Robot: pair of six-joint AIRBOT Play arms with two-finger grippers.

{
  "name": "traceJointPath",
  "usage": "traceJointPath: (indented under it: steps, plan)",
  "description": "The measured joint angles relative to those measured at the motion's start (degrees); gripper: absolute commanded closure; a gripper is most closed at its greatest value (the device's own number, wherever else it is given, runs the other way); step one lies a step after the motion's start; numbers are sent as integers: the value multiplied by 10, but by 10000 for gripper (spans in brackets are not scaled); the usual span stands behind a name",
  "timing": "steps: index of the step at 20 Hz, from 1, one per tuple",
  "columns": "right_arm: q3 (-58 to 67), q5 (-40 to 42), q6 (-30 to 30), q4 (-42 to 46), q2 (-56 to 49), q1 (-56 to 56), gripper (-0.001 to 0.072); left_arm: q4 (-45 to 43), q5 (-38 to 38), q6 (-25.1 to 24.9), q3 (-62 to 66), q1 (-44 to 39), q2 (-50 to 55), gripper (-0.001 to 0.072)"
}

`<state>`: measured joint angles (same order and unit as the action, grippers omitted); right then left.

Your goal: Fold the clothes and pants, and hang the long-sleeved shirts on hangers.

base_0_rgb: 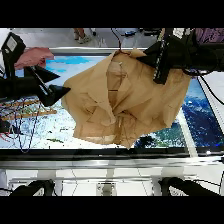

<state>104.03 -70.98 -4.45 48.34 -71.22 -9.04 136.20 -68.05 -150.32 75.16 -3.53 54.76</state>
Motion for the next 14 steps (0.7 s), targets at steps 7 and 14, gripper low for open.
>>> traceJointPath:
  steps: [7, 14]
  plan:
    - [0, -37, 6, -8, 0, 0, 685, 80, -63, -27, 0, 3, 25, 683]
    - [0, -38, 6, -11, 0, 0, 428, 107, -47, -34, 0, -33, 63, 685]
